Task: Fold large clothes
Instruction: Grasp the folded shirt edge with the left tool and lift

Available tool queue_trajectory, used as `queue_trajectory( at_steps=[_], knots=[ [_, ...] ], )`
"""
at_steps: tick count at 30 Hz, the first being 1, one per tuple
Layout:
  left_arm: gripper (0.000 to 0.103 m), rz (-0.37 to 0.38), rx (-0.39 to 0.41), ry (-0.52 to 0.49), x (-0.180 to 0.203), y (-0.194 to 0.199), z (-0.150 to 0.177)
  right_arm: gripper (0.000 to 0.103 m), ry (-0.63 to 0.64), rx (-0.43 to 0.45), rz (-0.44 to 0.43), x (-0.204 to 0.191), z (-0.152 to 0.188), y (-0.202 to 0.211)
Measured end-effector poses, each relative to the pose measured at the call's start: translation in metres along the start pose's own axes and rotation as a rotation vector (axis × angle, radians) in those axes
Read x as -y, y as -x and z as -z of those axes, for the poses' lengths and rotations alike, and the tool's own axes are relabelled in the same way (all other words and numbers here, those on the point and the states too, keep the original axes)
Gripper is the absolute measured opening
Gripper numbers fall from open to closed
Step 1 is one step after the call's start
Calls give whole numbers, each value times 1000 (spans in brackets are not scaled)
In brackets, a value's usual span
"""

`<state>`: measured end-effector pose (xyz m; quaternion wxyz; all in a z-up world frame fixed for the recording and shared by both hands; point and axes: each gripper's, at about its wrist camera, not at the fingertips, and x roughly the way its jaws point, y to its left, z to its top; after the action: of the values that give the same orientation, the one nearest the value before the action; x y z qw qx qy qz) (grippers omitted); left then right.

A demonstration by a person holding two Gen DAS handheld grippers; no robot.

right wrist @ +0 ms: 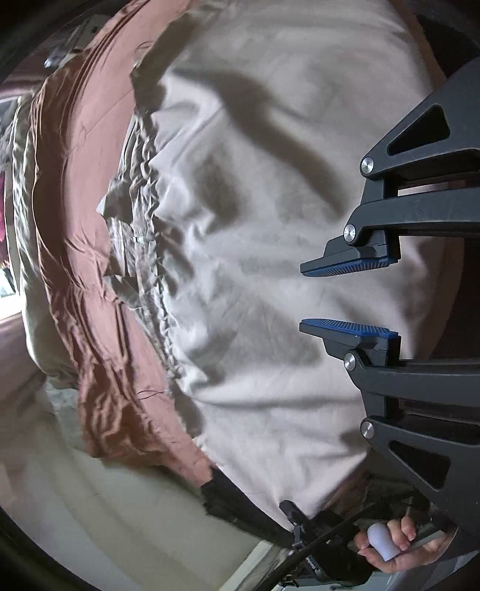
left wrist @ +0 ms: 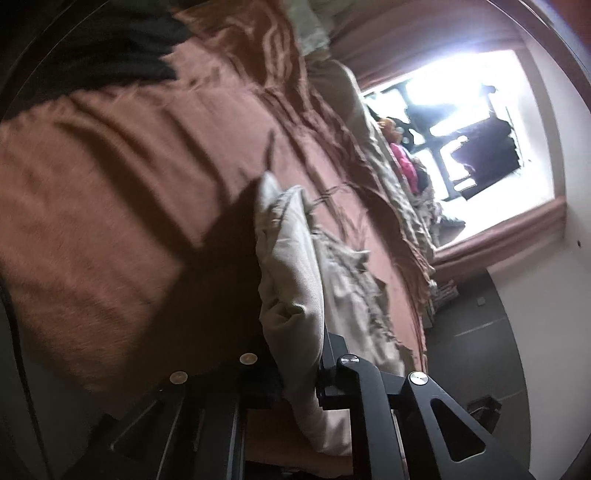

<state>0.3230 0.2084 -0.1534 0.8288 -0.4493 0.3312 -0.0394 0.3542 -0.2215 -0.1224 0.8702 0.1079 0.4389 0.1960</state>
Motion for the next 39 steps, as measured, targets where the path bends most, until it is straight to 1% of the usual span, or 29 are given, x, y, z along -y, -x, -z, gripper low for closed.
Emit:
queue_trajectory(
  at_steps=[4, 7, 11, 14, 18, 20, 22, 24, 28, 33, 37, 39],
  knots=[
    [11, 34, 6, -57, 35, -2, -4, 21, -44, 18, -17, 6, 19, 6],
    [11, 68, 14, -91, 60, -2, -6, 21, -78, -15, -33, 16, 35, -6],
    [10, 114, 16, -148, 92, -2, -7, 21, -75, -50, 1, 21, 54, -24],
    [10, 139, 3, -208, 126, -5, -4, 21, -60, -24, 9, 21, 63, -28],
    [10, 178, -16, -270, 171, -12, 5, 21, -84, -22, -39, 29, 65, -26],
    [10, 194, -25, -314, 198, -16, 12, 21, -106, -27, -90, 37, 64, -21],
    [10, 205, -37, -345, 222, -23, 19, 21, -138, -21, -143, 51, 64, -13],
    [10, 212, -47, -372, 240, -30, 24, 21, -161, 13, -173, 69, 67, 4],
    [10, 233, -84, -424, 276, -49, 40, 21, -209, 79, -183, 105, 70, 38],
    [10, 255, -143, -483, 323, -79, 69, 21, -309, 166, -179, 168, 81, 87],
    [10, 268, -209, -521, 352, -111, 95, 21, -385, 218, -153, 212, 99, 121],
    [10, 275, -257, -537, 364, -133, 113, 21, -417, 235, -142, 229, 108, 133]
  ],
)
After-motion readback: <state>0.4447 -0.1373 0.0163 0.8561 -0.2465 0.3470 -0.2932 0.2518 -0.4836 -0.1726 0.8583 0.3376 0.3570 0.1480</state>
